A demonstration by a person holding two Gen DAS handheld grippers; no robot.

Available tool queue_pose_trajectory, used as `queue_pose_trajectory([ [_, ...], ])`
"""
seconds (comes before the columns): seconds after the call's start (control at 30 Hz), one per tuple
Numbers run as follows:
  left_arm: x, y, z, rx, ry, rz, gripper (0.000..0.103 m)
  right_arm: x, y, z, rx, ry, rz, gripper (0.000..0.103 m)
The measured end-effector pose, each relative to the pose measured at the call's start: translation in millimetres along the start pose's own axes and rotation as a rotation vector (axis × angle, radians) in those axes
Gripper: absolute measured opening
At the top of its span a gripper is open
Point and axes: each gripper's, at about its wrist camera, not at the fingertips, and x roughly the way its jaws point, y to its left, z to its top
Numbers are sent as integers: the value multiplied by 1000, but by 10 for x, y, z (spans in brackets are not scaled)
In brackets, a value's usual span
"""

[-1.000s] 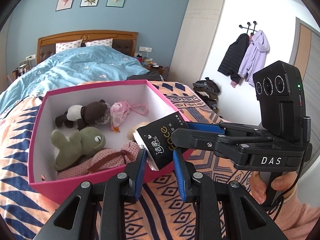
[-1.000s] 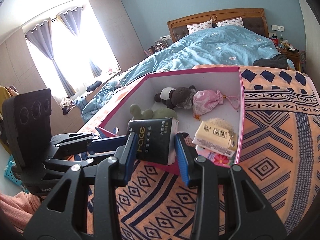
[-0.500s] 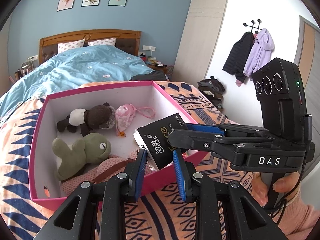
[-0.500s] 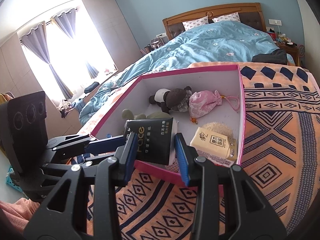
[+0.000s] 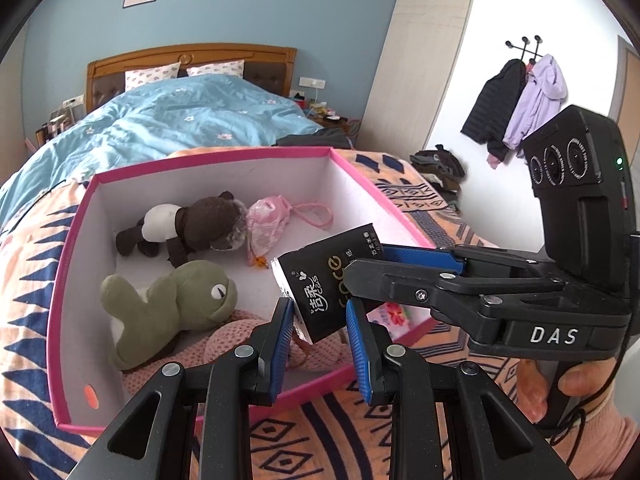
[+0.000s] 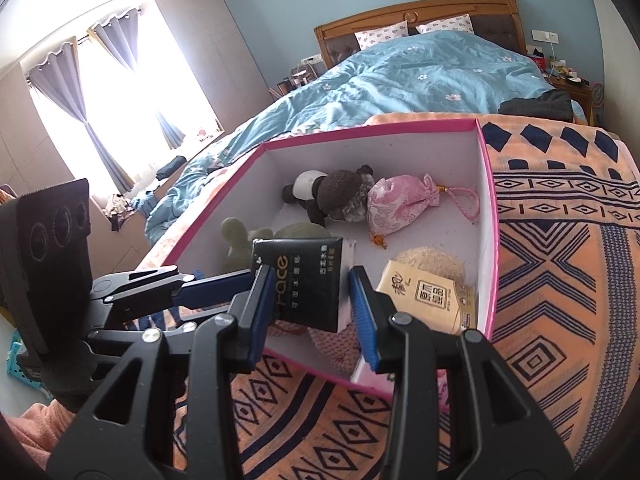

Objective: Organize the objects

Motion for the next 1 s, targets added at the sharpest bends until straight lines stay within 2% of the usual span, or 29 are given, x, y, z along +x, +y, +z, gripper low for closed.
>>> queue_pose_trajectory([
  [0.3,198,147,20,-27,36,38,27,193,-27,35,-13,20,-87,42],
  [0.37,189,167,3,-30,31,38,29,185,-32,18,-16,16,-97,42],
  [0.47,130,168,-36,-27,9,53,40,129,-37,-6,-18,1,-110,42],
  [0.57,-8,112,-99,-3,-35,70,57,20,-3,-60,-34,-31,-120,44],
  [0.63,-129,70,-157,14,-73,84,73,-56,45,-111,-52,-50,-125,52],
  [0.7,-261,37,-217,20,-110,92,84,-159,120,-195,-79,-81,-136,60],
  [0.77,-408,7,-287,25,-147,97,89,-265,204,-306,-106,-116,-153,67],
  [0.83,-548,-22,-378,22,-177,108,103,-354,262,-413,-124,-147,-163,81],
  [0.87,-603,-32,-426,19,-192,116,103,-405,292,-484,-131,-167,-174,85],
  [0.93,-691,-58,-515,15,-211,136,103,-473,333,-601,-143,-200,-206,100],
  [1.0,-728,-58,-617,-5,-212,154,103,-520,375,-745,-150,-232,-247,103],
])
